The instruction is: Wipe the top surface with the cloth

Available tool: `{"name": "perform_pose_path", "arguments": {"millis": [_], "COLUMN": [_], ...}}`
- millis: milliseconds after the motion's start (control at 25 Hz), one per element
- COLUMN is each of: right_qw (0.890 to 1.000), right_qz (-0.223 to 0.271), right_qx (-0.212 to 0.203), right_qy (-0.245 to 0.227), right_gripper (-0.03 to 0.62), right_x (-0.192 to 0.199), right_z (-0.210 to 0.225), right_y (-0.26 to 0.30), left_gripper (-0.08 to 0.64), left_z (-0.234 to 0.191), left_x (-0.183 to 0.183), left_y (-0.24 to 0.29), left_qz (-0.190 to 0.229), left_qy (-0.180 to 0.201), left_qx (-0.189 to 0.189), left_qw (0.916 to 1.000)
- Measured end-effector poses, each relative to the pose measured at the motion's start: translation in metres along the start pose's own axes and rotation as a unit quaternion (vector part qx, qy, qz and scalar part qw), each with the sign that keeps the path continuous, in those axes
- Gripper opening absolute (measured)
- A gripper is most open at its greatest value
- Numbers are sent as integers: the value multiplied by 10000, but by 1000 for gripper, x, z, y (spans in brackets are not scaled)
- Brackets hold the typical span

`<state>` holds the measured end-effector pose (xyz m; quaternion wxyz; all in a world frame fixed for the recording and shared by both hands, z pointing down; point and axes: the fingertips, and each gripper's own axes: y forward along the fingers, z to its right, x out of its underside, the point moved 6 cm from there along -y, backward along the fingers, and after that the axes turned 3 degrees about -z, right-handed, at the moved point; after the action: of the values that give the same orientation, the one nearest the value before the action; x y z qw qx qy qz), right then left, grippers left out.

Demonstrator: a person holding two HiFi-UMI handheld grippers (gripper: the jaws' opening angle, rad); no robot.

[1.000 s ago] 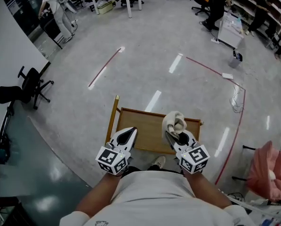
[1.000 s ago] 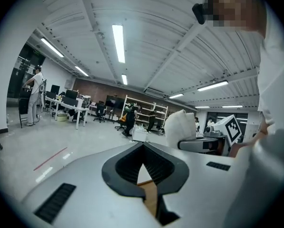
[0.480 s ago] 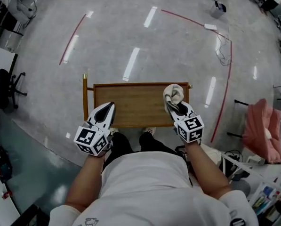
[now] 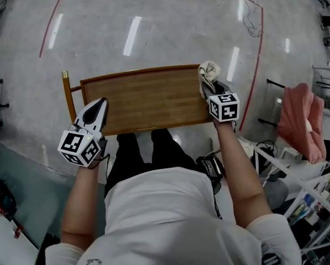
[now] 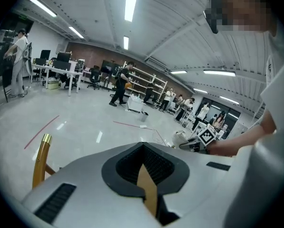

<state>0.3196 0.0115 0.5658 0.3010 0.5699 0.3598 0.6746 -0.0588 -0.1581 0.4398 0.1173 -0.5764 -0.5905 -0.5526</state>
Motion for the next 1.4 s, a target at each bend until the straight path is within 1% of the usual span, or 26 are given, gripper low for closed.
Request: {"name": "perform_pose_path", "arguments": {"millis": [240, 440, 560, 720, 880, 1080, 1280, 1400], "right_qw": [9960, 9921, 9906, 9892, 9885, 9896, 9911, 9919], "right_qz": [-671, -958, -1030, -923, -995, -1060, -986, -984], "right_qx": [240, 407, 448, 337, 263, 123, -36, -250], "right_qy": [541, 698, 781, 1087, 1106, 969, 898, 765], "right_gripper": [106, 106, 106, 104, 103, 101, 101, 100], "right_x": [25, 36, 38, 38, 32, 25, 14, 8], "right_z": [38, 52, 56, 60, 61, 43, 4, -29], "right_y": [47, 73, 83, 89, 93, 101, 111, 117], "left_gripper": [6, 6, 7, 6, 6, 6, 6, 6], "left_z": [-27, -39, -40, -35, -33, -36, -47, -54], "left_x": [16, 27, 33, 45, 52, 61, 59, 57], "left_y": [37, 76, 97, 120, 124, 113, 85, 65], "left_qz": [-235, -399, -458, -502, -478, -474, -416, -352], "left_qy": [-258, -342, -406, -409, -503, -649, -701, -772], "left_qx": [72, 120, 168, 265, 259, 186, 61, -55], "left_qw": [9994, 9985, 9980, 9976, 9973, 9966, 9967, 9964]}}
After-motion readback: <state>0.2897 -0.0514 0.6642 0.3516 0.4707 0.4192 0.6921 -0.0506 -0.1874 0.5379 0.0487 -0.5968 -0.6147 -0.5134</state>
